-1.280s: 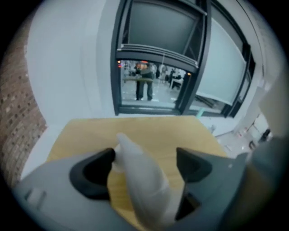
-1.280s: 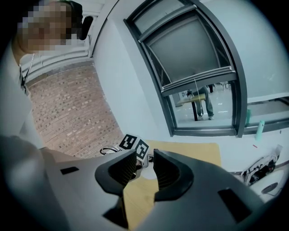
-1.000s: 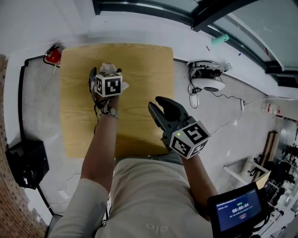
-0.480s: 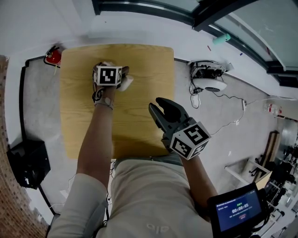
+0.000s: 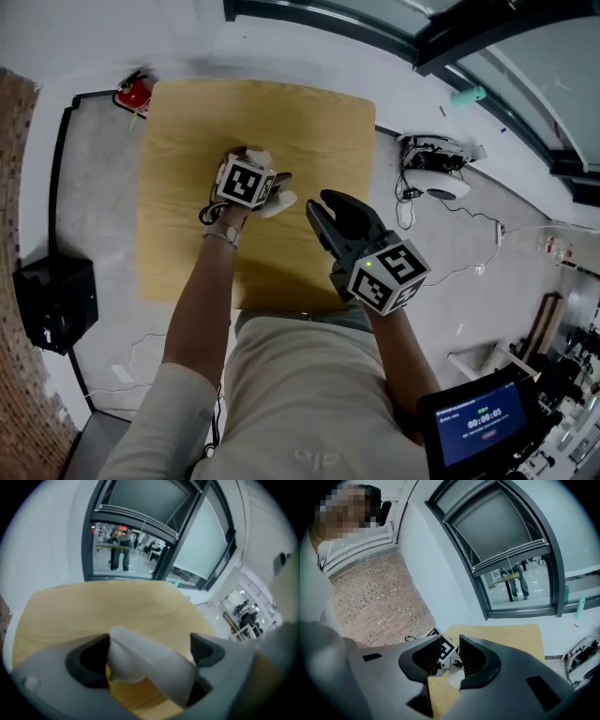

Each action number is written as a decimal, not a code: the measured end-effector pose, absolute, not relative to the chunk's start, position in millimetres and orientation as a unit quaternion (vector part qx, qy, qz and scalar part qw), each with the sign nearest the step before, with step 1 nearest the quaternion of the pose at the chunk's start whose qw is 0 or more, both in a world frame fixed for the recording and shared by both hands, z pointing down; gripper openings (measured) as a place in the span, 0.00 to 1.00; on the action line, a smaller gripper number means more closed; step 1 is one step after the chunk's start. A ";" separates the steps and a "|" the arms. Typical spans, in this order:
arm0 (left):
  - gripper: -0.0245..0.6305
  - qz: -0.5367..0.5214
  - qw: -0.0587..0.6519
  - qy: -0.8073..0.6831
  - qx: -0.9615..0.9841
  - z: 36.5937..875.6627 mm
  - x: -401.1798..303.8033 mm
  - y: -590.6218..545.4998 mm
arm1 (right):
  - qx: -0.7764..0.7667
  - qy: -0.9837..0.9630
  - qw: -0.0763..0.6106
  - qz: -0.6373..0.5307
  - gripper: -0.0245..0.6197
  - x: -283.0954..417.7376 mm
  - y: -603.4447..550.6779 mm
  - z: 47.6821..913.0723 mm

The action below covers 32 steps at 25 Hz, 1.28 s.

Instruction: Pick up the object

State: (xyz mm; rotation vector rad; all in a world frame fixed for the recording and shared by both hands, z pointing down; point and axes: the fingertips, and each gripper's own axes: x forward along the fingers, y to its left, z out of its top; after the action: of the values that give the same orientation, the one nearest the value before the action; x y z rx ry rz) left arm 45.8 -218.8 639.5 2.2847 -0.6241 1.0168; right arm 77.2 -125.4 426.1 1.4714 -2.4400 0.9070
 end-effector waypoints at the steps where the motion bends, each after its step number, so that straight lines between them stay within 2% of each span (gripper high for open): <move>1: 0.85 0.382 0.275 -0.223 0.853 640.3 38.3 -203.3 | 0.486 -0.817 0.076 0.301 0.22 70.6 -124.7 425.2; 6: 0.85 0.363 0.278 -0.238 0.857 639.3 -12.8 -138.3 | 0.455 -0.835 0.084 0.297 0.22 39.2 -117.9 425.4; 8: 0.84 0.320 0.308 -0.274 0.853 637.1 -42.6 -116.5 | 0.445 -0.840 0.090 0.296 0.23 19.7 -106.0 428.0; 11: 0.80 0.209 0.394 -0.302 0.843 636.8 -83.6 -85.4 | 0.428 -0.849 0.104 0.294 0.22 -11.4 -85.6 430.9; 12: 0.75 0.174 0.407 -0.305 0.843 635.4 -93.7 -77.6 | 0.422 -0.851 0.108 0.292 0.22 -19.5 -79.6 430.8; 14: 0.74 0.149 0.409 -0.305 0.847 632.8 -108.3 -64.3 | 0.413 -0.856 0.114 0.290 0.22 -32.9 -69.6 429.8; 22: 0.73 0.149 0.423 -0.306 0.840 632.3 -100.7 -70.7 | 0.395 -0.861 0.127 0.294 0.22 -48.6 -69.0 433.7; 25: 0.66 0.119 0.471 -0.301 0.821 633.4 -106.6 -77.7 | 0.396 -0.861 0.127 0.292 0.22 -48.5 -71.9 432.5; 32: 0.59 0.061 0.547 -0.306 0.776 635.7 -116.0 -86.3 | 0.406 -0.857 0.123 0.292 0.23 -41.1 -74.0 432.9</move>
State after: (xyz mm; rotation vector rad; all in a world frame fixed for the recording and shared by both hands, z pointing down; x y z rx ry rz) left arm -116.0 -86.3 635.7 1.8399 -0.7259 0.1449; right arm -41.1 -74.0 432.9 1.1844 -2.5005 0.8520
